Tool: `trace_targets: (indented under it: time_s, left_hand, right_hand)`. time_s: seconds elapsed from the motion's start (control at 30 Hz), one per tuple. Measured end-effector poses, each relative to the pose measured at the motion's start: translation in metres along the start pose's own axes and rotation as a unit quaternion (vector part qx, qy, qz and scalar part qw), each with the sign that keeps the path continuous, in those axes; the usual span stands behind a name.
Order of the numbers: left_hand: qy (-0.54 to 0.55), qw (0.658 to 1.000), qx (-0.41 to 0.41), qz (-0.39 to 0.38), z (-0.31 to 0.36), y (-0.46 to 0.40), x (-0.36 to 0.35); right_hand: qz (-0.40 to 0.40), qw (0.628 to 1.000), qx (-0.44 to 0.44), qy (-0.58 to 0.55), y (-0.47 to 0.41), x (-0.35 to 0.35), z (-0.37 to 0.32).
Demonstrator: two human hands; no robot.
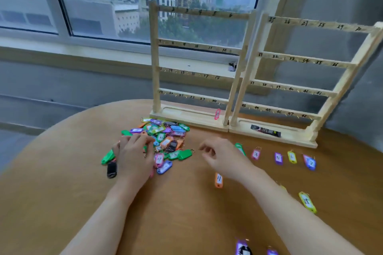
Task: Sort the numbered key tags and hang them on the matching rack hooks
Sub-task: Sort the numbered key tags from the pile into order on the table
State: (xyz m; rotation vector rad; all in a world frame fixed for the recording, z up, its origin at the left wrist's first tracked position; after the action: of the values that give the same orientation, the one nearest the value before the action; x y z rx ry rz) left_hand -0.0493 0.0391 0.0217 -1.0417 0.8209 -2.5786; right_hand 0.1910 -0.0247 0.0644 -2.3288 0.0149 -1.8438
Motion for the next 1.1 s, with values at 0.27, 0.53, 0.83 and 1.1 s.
trace_targets:
  time_s: [0.27, 0.53, 0.83, 1.1]
  left_hand:
    - [-0.006, 0.997, -0.018, -0.08, -0.012, 0.002, -0.002]
    - [-0.005, 0.988, 0.033, -0.151, 0.001, 0.015, 0.002]
    - [0.087, 0.984, 0.018, -0.156, 0.01, 0.019, -0.001]
    - [0.285, 0.947, 0.047, -0.141, 0.017, 0.023, -0.004]
  right_hand:
    - [-0.033, 0.973, 0.128, 0.187, -0.037, -0.034, -0.032]
    - [-0.021, 0.986, 0.093, 0.134, -0.043, -0.028, -0.032]
    - [-0.056, 0.984, -0.067, -0.157, -0.032, -0.013, -0.029]
    - [-0.079, 0.976, -0.073, -0.189, 0.004, -0.004, -0.023]
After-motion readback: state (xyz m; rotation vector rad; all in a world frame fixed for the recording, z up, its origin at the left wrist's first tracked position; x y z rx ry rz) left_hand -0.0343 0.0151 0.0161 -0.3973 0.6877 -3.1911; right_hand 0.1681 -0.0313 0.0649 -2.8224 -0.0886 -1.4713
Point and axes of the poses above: each hand's wrist, its own y-axis away from the middle knuckle, its own x-axis out of the back of the hand, z = x × y, the point moved 3 cm from there along -y, towards the middle knuckle, and after that the axes turned 12 degrees about y, right-handed, at the moved point
